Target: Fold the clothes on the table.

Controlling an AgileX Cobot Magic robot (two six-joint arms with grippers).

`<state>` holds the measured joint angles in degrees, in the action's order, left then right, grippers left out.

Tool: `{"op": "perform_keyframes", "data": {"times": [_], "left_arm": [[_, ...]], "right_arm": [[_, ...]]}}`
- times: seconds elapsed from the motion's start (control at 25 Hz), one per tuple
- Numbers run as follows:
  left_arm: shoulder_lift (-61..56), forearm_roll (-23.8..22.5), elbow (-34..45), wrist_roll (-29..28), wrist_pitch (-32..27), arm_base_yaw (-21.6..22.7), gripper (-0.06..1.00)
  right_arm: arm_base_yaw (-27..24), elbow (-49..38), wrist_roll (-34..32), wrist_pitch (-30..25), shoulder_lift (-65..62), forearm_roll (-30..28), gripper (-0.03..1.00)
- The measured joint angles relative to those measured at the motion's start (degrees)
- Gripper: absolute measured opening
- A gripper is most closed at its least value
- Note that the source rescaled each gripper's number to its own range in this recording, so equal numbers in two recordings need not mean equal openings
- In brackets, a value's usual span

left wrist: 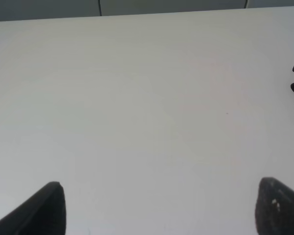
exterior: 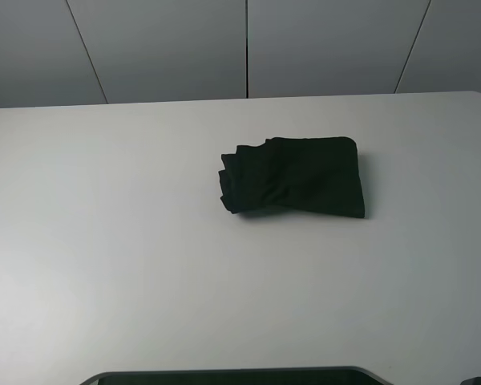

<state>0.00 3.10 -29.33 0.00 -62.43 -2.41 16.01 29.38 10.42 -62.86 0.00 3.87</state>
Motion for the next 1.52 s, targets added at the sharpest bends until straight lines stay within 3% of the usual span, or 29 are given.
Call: {"op": "perform_keyframes", "data": {"times": [0.28, 0.4, 0.76, 1.36, 1.52], "left_arm": [[0.0, 0.0, 0.0, 0.0, 0.0, 0.0, 1.0], [0.0, 0.0, 0.0, 0.31, 0.0, 0.0, 1.0], [0.0, 0.0, 0.0, 0.53, 0.0, 0.0, 1.0], [0.0, 0.0, 0.0, 0.53, 0.0, 0.0, 1.0], [0.0, 0.0, 0.0, 0.53, 0.0, 0.0, 1.0]], "right_arm": [[0.0, 0.0, -0.11, 0.0, -0.05, 0.0, 1.0], [-2.2, 0.0, -0.11, 0.0, -0.05, 0.0, 1.0], [-22.95, 0.0, -0.11, 0.0, -0.05, 0.0, 1.0], [-23.72, 0.0, -0.11, 0.0, -0.05, 0.0, 1.0], [-20.86, 0.0, -0.11, 0.0, -0.05, 0.0, 1.0]]}}
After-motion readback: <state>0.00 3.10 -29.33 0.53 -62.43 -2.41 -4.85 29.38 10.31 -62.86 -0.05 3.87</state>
